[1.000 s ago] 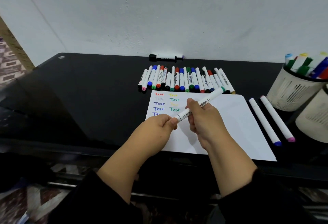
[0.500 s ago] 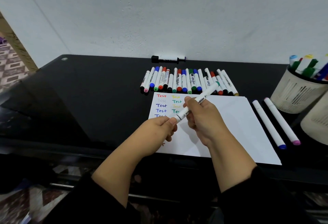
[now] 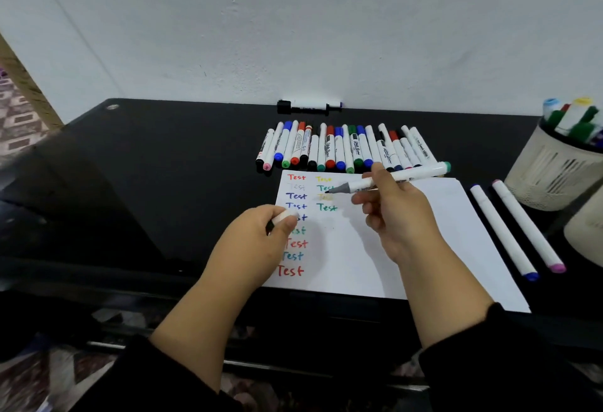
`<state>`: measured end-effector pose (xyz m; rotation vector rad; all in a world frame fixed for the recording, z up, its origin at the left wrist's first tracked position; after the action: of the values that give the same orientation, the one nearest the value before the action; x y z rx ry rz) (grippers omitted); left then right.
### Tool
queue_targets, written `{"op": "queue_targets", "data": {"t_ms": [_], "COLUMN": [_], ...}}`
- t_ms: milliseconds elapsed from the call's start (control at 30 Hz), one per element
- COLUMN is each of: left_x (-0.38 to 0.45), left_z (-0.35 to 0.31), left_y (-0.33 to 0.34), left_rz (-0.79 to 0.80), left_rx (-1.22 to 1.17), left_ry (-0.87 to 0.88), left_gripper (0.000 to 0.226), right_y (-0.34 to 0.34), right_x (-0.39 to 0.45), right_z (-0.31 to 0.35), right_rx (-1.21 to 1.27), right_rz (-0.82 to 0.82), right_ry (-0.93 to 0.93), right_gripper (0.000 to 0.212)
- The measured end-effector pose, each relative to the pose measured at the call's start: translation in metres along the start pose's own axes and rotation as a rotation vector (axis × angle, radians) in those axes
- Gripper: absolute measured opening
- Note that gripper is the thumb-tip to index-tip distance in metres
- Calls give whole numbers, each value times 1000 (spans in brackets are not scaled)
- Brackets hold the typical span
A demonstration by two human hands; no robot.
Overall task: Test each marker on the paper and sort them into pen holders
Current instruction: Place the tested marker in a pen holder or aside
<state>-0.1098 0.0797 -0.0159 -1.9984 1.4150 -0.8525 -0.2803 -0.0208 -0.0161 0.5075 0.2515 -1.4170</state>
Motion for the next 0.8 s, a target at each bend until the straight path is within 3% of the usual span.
{"op": "queue_targets", "data": {"t_ms": [167,333,500,800], "left_x": [14,25,27,27], "left_z": [3,10,13,20], "left_y": [-3,1,3,2], "left_rz": [-113,-94,-45,-46], "left_rx": [-29,-26,3,-20], "left_ry": [18,17,30,26], "left_gripper": [31,40,37,31], "right_y": [5,5,7,13], "right_x": [8,15,19,18], "right_z": [-5,-7,-12,-15], "right_rx": [-112,-283,-403,-439], "right_rz": [-20,-181,-236,-205], "right_ry": [-78,-194,-260,-309], "right_gripper": [19,19,28,26]}}
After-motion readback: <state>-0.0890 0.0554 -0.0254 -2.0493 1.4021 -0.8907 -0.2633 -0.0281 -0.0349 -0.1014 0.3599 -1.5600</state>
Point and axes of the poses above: each hand's wrist, its own x-axis towards the middle knuckle, its own y-axis out of the palm, z = x × y, the point moved 6 cm from there along x, towards the middle knuckle, and after that the axes turned 14 degrees about y, right-handed, at the moved point
